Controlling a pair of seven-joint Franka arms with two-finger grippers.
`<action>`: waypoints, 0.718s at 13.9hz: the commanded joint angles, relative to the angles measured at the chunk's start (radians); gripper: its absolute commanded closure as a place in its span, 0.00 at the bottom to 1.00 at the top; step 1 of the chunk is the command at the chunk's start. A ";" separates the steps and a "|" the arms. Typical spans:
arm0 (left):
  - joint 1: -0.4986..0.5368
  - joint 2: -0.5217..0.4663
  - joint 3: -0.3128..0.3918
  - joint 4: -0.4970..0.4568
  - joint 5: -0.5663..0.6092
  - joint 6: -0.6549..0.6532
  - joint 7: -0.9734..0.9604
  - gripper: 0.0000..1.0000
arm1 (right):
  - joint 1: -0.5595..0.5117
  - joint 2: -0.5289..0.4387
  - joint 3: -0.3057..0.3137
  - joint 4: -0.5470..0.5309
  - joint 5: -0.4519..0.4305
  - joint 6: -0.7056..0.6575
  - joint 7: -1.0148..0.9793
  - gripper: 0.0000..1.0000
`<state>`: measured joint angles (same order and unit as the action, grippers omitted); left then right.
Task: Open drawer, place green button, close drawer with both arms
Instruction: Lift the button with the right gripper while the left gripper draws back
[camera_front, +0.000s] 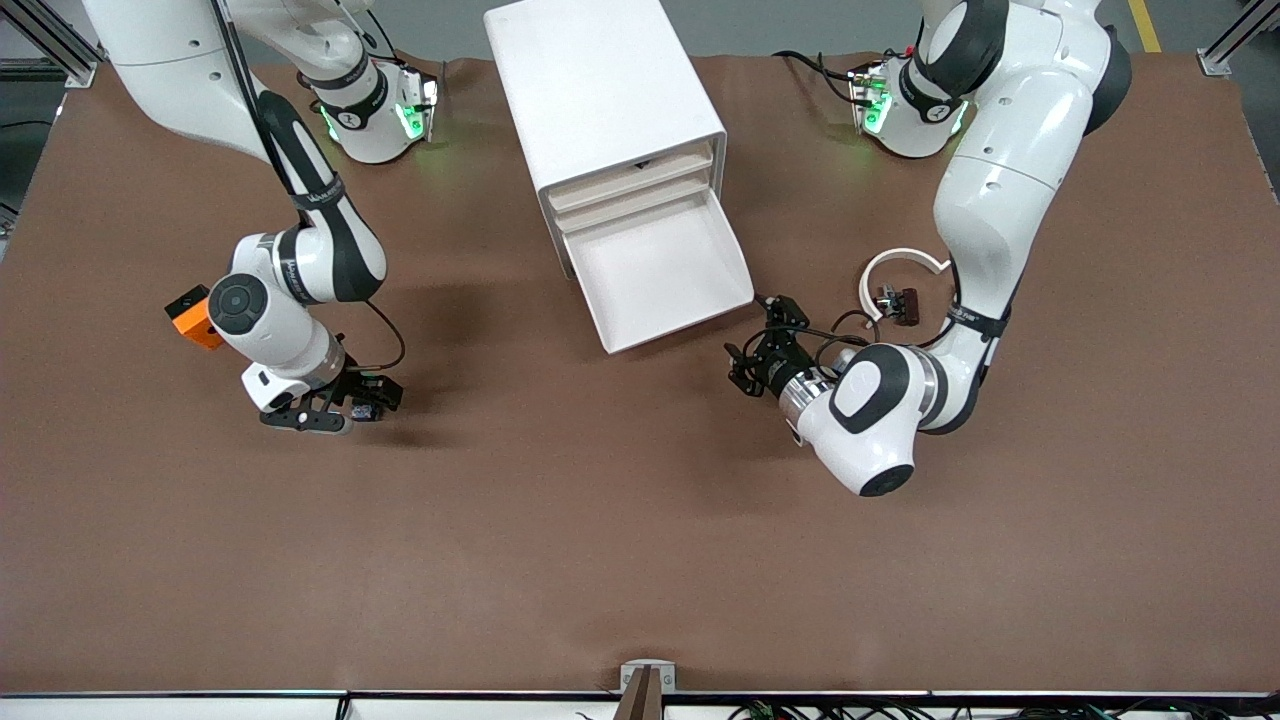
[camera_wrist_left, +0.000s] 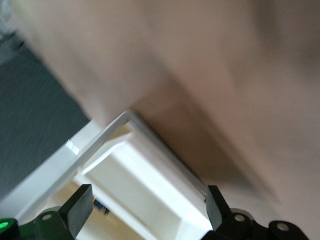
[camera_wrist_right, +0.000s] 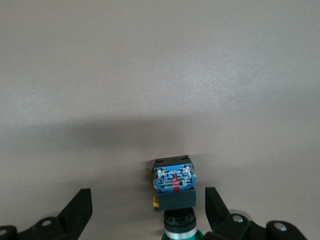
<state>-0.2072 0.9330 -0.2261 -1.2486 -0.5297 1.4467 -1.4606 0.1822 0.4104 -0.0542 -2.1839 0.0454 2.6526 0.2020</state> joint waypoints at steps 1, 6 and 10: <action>-0.008 -0.039 0.011 -0.005 0.086 0.101 0.178 0.00 | -0.001 0.028 -0.007 0.010 0.005 0.020 -0.009 0.00; -0.014 -0.086 0.017 -0.015 0.155 0.159 0.411 0.00 | -0.009 0.041 -0.010 0.013 0.004 0.018 -0.016 0.00; -0.020 -0.095 0.004 -0.025 0.267 0.271 0.535 0.00 | -0.009 0.042 -0.012 0.024 0.004 0.009 -0.018 0.00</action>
<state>-0.2134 0.8664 -0.2260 -1.2426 -0.3162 1.6574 -0.9828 0.1786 0.4425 -0.0657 -2.1784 0.0454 2.6666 0.1986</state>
